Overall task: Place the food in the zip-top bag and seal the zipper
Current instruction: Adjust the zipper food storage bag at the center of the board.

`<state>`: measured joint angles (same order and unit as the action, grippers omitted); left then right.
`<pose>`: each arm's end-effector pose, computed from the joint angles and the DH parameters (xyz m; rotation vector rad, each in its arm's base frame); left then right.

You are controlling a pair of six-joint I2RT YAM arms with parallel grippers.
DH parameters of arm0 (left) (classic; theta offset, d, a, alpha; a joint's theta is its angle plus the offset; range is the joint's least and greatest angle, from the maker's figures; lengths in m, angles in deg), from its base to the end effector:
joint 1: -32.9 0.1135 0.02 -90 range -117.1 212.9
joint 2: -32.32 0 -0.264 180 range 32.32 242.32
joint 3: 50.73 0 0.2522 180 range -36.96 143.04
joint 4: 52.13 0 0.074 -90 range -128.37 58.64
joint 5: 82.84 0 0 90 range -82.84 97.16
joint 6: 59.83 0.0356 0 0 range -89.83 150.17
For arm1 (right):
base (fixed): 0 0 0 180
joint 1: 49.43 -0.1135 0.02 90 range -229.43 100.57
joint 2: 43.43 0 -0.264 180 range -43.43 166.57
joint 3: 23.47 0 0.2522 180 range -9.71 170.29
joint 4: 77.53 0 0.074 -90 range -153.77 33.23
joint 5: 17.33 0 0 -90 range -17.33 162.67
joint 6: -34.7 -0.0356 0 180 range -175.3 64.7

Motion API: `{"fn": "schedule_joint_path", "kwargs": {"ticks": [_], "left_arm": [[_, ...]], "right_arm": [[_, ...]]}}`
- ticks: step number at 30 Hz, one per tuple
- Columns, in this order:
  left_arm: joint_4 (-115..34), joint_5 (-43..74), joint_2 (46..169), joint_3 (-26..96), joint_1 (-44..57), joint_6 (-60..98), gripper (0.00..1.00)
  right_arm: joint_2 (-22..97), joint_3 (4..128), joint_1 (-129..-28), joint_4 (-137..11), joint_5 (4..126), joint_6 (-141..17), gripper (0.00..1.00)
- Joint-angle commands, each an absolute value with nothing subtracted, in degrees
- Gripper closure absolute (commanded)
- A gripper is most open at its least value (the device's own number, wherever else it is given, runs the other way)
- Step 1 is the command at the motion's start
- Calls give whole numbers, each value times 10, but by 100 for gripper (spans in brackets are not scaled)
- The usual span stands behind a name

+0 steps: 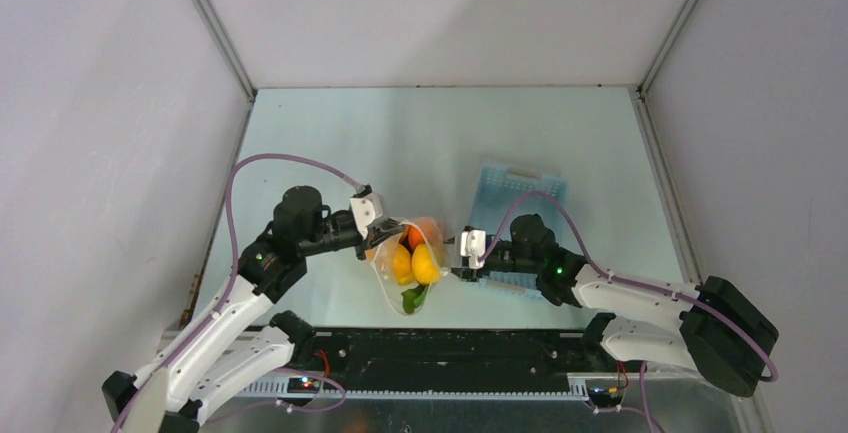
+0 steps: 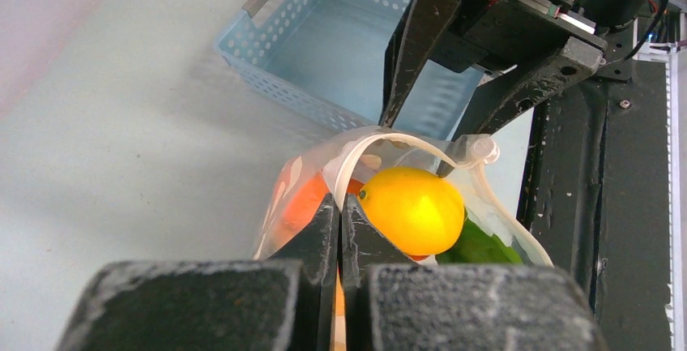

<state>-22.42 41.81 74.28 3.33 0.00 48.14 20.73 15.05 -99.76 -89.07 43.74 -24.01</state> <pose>0.1307 -0.1086 0.3116 1.1701 1.4820 -0.7444 0.1363 0.1913 0.2164 -1.4535 1.1281 0.6916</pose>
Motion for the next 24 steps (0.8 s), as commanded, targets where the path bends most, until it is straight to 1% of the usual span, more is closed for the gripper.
{"fn": "schedule_joint_path", "kwargs": {"ticks": [1,2,3,4,5,6,7,8,14,19,21,23,24], "left_arm": [[-254,424,738,56,3,475,100],[-255,423,738,56,3,473,100],[-256,422,739,56,3,472,100],[-256,420,738,56,4,471,100],[-256,419,737,56,3,470,100],[-258,416,737,56,3,469,100],[-259,416,736,56,3,468,100],[-263,414,734,54,3,466,100],[-284,397,726,41,3,442,100],[-301,356,711,21,4,398,100],[-319,333,698,8,3,374,97],[-330,299,681,-4,3,345,89],[-333,293,676,-8,3,327,80]], "right_arm": [[204,151,-1004,-929,421,-252,46],[203,151,-1004,-928,418,-252,52],[204,151,-1004,-927,412,-253,55],[205,151,-1005,-927,410,-255,62],[205,151,-1004,-928,407,-256,65],[206,151,-1004,-927,406,-257,71],[207,151,-1005,-928,409,-258,74],[208,151,-1005,-929,411,-260,80],[198,151,-1004,-932,404,-273,100],[163,152,-1003,-961,406,-331,100],[142,157,-1000,-963,412,-370,100],[122,163,-995,-960,428,-418,100],[110,168,-993,-953,444,-447,100]]}}
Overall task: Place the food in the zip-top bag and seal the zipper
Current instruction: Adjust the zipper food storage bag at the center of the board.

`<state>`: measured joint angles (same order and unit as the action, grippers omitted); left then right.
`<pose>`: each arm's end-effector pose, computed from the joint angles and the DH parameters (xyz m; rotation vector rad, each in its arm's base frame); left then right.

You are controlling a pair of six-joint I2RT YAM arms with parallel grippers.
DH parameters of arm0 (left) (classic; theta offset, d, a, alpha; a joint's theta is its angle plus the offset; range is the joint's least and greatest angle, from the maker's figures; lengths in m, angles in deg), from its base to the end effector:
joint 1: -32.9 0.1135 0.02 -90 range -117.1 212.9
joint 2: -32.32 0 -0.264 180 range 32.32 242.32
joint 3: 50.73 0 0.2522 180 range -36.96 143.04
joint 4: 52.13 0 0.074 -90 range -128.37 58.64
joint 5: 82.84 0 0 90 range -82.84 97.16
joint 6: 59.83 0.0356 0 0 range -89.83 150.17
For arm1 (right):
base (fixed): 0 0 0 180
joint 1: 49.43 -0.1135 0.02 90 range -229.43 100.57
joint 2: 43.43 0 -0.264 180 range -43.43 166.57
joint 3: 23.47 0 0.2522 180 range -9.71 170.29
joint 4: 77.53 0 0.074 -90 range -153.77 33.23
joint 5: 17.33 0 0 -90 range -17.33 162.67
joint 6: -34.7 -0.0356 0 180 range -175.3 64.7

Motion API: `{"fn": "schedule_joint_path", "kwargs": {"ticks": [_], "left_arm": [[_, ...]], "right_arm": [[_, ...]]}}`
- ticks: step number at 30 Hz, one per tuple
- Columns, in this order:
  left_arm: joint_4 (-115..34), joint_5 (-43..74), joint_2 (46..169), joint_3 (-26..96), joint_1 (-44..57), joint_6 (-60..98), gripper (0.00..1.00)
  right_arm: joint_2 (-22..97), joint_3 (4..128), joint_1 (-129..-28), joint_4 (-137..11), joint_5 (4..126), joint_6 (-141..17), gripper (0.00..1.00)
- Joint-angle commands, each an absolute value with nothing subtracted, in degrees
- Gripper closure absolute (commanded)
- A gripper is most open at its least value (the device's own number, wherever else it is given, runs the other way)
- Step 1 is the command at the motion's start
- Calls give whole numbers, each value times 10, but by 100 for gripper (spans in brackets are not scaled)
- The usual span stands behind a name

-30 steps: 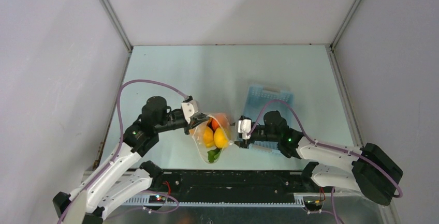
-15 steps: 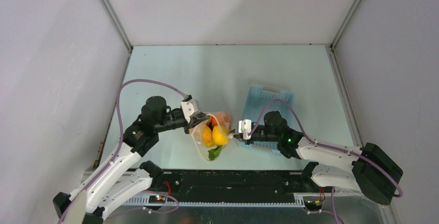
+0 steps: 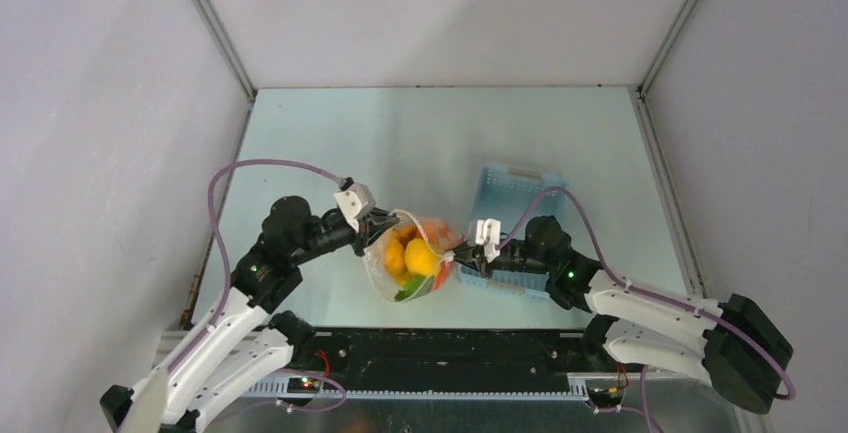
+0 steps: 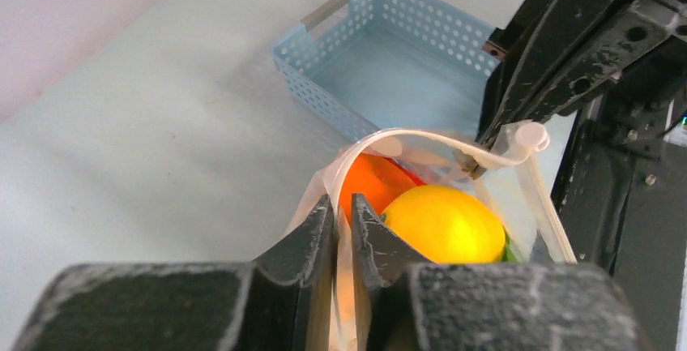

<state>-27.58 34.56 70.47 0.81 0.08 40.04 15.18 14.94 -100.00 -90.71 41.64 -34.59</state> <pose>0.1267 -0.1012 0.3145 0.9707 1.5135 -0.7095 0.1274 0.1838 0.2390 -1.3279 1.1368 0.8422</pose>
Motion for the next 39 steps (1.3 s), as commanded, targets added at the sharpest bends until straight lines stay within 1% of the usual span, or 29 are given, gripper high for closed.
{"fn": "schedule_joint_path", "kwargs": {"ticks": [1,2,3,4,5,6,7,9,12,13,16,18,21,24,28,30,35,36,37,38,39], "left_arm": [[-337,282,670,-12,3,317,74],[-339,277,668,-14,3,296,61],[-340,272,665,-14,3,284,55],[-340,269,665,-15,3,258,37],[-342,262,664,-16,3,244,29],[-343,257,665,-16,3,211,16],[-341,240,667,-14,3,195,7],[-315,197,673,-5,3,147,1],[-256,138,676,13,3,81,0],[-243,131,676,18,3,59,0],[-130,100,672,54,3,16,0],[-90,95,658,55,3,-12,0],[-73,107,639,41,3,-33,0],[-33,102,631,52,4,-38,0],[-23,118,631,44,3,-39,1],[-17,114,640,38,3,-44,4],[-39,103,670,38,3,-51,19],[-40,102,673,39,3,-52,24],[-45,104,676,39,3,-53,26],[-50,108,678,37,3,-56,31],[-59,124,680,31,3,-58,33]], "right_arm": [[104,175,-990,-947,454,-471,100],[95,179,-989,-931,476,-482,100],[92,187,-988,-922,484,-500,100],[87,191,-987,-908,496,-507,100],[86,197,-987,-902,500,-519,100],[86,198,-986,-896,505,-524,100],[87,202,-986,-890,514,-534,100],[87,208,-984,-879,532,-547,100],[84,224,-980,-850,562,-578,100],[81,233,-978,-833,572,-590,100],[73,249,-977,-804,578,-596,100],[68,250,-977,-795,577,-594,100],[67,250,-977,-787,575,-591,100],[69,250,-978,-785,579,-595,100],[69,250,-978,-785,582,-595,100],[67,250,-979,-784,581,-594,100],[65,250,-980,-776,582,-593,100],[65,249,-980,-773,583,-593,100],[64,250,-980,-772,584,-593,100],[63,250,-980,-770,588,-593,100],[63,250,-980,-771,592,-593,100]]}}
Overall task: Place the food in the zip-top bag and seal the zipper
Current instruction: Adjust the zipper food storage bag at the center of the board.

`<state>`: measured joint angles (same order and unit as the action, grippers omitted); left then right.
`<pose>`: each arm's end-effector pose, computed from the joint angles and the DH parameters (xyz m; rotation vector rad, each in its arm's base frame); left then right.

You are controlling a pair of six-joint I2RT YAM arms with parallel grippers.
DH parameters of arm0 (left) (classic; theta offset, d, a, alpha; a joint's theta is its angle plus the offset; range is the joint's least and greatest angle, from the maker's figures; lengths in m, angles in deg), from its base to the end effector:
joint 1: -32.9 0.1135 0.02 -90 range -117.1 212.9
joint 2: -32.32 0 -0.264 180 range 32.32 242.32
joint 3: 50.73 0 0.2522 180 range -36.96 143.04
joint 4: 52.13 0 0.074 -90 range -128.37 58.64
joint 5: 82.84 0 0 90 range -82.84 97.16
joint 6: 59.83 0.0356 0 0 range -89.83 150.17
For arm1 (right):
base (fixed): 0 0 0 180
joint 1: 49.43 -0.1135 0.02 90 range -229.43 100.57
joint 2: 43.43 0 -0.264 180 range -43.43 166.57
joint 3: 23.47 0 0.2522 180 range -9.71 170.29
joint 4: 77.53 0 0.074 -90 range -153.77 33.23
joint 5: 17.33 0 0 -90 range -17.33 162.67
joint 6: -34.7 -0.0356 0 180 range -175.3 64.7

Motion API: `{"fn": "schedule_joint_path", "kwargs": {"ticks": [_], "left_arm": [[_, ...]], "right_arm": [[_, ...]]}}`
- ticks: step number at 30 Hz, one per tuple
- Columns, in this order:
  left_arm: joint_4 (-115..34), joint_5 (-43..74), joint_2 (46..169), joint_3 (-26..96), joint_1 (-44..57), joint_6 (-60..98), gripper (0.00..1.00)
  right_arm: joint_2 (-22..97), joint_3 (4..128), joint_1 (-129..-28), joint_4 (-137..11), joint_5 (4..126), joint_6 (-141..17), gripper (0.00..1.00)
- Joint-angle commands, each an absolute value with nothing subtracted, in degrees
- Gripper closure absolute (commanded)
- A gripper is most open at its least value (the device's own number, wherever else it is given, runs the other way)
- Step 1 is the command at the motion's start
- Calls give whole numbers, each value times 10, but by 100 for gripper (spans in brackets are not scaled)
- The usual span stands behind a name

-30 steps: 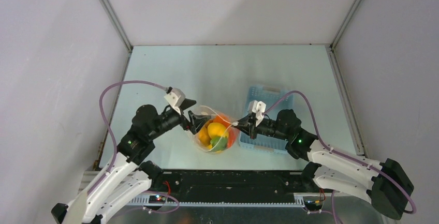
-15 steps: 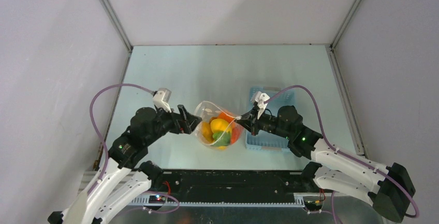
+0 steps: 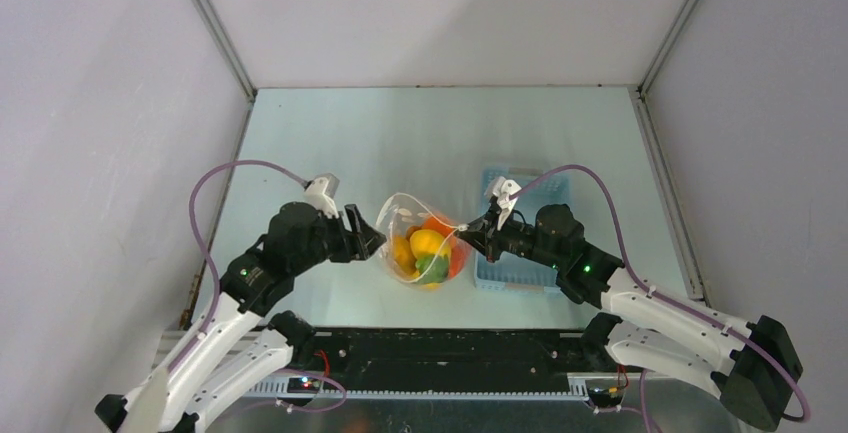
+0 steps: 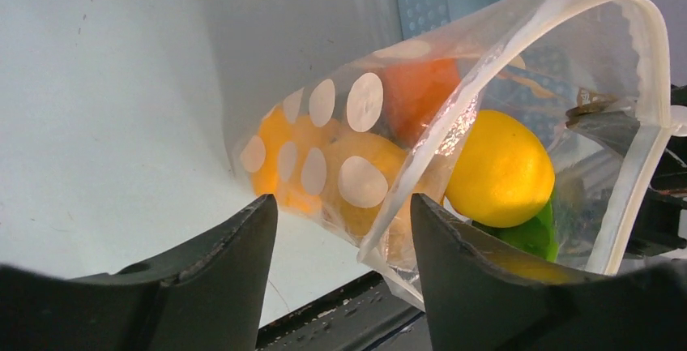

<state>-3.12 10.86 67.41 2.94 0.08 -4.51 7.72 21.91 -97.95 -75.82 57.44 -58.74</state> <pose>0.1143 -0.0764 0.2901 0.0050 2.1976 -0.7577 0.1339 0.1656 0.2796 -0.8693 1.5536 0.8920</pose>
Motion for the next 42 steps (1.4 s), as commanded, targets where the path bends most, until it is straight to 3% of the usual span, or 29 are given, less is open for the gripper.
{"fn": "schedule_joint_path", "kwargs": {"ticks": [1,5,8,10,16,18,26,31,33,35,36,38,42], "left_arm": [[-64,135,682,28,3,-62,36],[-110,191,692,0,2,-79,47],[-107,184,688,-1,2,-77,63],[-87,158,681,13,2,-68,76],[44,-18,673,91,2,-67,96],[88,-83,682,116,2,-70,99],[208,-146,757,206,2,-27,100],[194,-71,772,229,2,21,100],[176,-42,768,230,2,29,96],[166,-34,762,231,2,30,80],[164,-34,760,230,3,32,63],[160,-37,752,232,3,33,41],[130,-8,731,240,2,45,15]], "right_arm": [[63,250,-980,-771,599,-593,100],[62,250,-980,-777,619,-596,100],[62,250,-980,-777,630,-600,100],[61,250,-980,-774,637,-601,100],[49,250,-980,-746,687,-596,100],[43,250,-979,-731,703,-591,100],[26,250,-985,-681,632,-519,100],[34,250,-987,-718,605,-515,100],[43,250,-987,-748,594,-522,100],[57,250,-987,-780,579,-543,100],[60,250,-987,-796,568,-547,100],[72,250,-988,-807,558,-568,100],[85,250,-988,-803,564,-597,100]]}}
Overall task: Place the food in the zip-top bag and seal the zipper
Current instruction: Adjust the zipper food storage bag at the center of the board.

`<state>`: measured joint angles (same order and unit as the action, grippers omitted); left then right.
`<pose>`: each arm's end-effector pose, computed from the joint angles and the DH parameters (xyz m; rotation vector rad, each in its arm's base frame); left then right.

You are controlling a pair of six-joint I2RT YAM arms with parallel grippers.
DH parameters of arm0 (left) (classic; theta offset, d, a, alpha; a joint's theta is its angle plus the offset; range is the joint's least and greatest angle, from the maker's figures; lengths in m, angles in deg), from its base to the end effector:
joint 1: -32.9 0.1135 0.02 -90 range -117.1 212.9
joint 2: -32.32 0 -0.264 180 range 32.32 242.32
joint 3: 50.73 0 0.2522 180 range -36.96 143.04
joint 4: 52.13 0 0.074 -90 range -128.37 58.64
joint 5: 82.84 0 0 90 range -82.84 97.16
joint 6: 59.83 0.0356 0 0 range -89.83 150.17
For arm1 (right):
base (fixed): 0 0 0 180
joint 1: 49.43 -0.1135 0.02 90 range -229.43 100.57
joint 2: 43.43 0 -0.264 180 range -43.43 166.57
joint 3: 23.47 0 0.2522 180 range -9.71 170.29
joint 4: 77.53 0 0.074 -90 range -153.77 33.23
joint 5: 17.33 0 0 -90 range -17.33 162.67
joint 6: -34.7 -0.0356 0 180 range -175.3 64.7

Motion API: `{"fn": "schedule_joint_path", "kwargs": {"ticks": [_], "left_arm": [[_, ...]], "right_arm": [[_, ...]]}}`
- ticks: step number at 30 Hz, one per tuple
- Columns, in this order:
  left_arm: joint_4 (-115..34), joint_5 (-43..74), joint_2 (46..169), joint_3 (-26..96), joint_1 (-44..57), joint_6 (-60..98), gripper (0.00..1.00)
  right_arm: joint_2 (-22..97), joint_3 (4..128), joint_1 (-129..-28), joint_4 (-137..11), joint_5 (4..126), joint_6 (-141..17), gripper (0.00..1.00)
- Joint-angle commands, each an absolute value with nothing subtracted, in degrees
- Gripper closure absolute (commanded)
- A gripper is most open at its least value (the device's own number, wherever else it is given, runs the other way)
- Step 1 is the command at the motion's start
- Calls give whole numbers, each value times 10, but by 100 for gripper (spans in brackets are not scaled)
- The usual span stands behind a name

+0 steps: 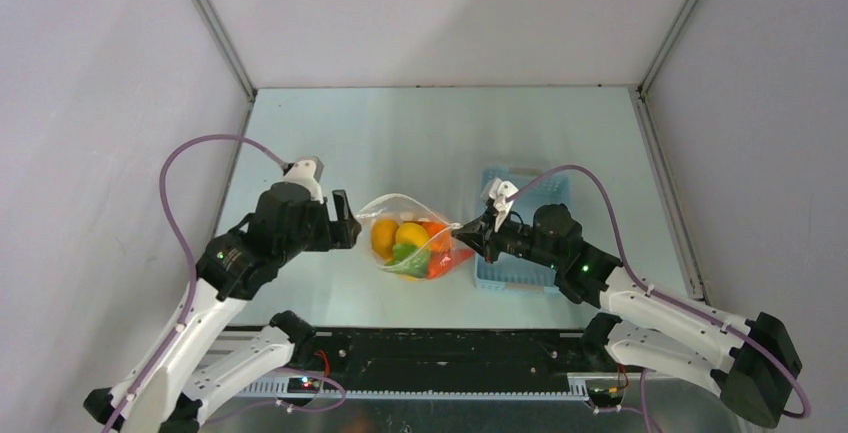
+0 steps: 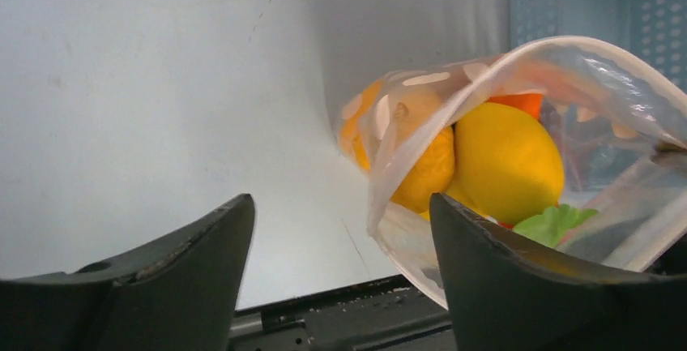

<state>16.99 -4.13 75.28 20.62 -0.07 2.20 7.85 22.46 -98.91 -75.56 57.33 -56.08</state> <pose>0.1139 -0.0656 0.3423 -0.0038 2.2876 -0.3367 0.1315 0.1684 0.2822 -0.9163 1.5185 0.8727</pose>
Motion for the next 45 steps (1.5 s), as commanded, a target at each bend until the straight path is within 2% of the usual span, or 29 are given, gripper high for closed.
{"fn": "schedule_joint_path", "kwargs": {"ticks": [1,2,3,7,10,17,22,25,30,37,41,45], "left_arm": [[107,6,721,243,2,49,10],[93,37,716,247,2,57,3],[57,52,705,249,2,61,2],[-67,171,697,245,2,81,0],[-145,298,741,247,-8,108,0],[-137,319,851,298,-117,270,0],[-130,363,927,309,-132,358,0],[-122,392,972,329,-137,393,7],[-120,382,1010,350,-141,415,28],[-112,404,1040,356,-143,437,36],[-104,416,1049,359,-144,444,36],[-114,391,1047,354,-150,432,40]], "right_arm": [[83,250,-988,-801,565,-605,100],[81,250,-988,-797,566,-610,100],[76,251,-987,-796,565,-615,100],[67,274,-986,-745,562,-621,100],[68,288,-985,-725,563,-624,100],[68,292,-963,-711,552,-656,100],[70,292,-943,-716,516,-673,100],[72,292,-938,-719,499,-677,100],[72,292,-935,-719,475,-678,100],[78,292,-927,-728,454,-683,100],[82,292,-921,-731,453,-694,100],[83,292,-918,-732,458,-707,100]]}}
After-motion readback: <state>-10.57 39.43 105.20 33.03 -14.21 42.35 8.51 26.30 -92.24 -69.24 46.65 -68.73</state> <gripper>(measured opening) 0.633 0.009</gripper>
